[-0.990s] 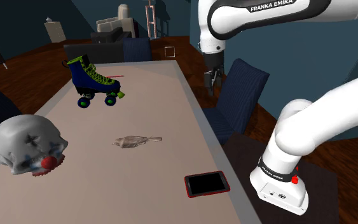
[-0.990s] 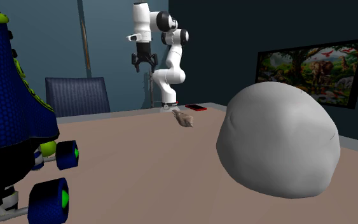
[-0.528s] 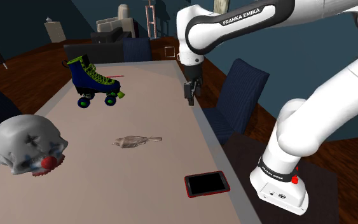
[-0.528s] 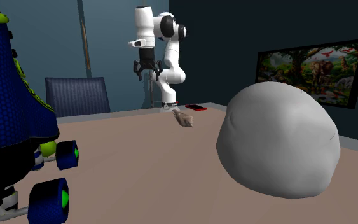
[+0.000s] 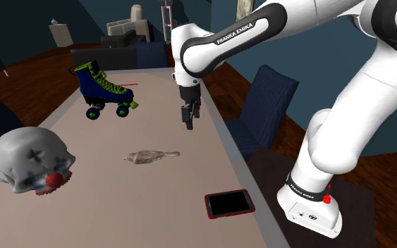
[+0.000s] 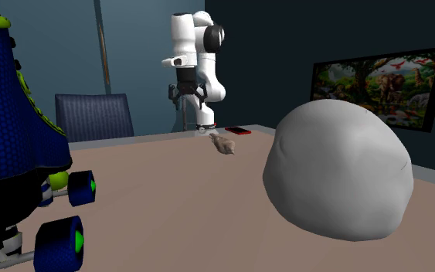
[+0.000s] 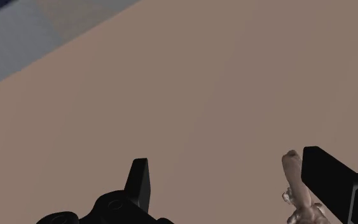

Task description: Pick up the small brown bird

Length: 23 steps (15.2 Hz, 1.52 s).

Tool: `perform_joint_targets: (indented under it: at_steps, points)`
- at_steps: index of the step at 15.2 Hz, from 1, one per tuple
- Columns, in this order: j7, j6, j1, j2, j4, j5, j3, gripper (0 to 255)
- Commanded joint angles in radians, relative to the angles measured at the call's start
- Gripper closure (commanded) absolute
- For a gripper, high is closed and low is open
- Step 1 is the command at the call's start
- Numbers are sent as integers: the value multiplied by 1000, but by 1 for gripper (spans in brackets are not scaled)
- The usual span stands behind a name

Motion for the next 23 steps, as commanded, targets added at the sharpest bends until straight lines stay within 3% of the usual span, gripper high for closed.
perform_joint_targets:
  at_steps: [1, 14, 23]
  points:
    - [-11, 36, 18, 60, 34, 11, 16, 0]
    - [-72, 184, 118, 420, 311, 23, 111, 0]
    - [-73, 275, 121, 472, 272, 16, 109, 0]
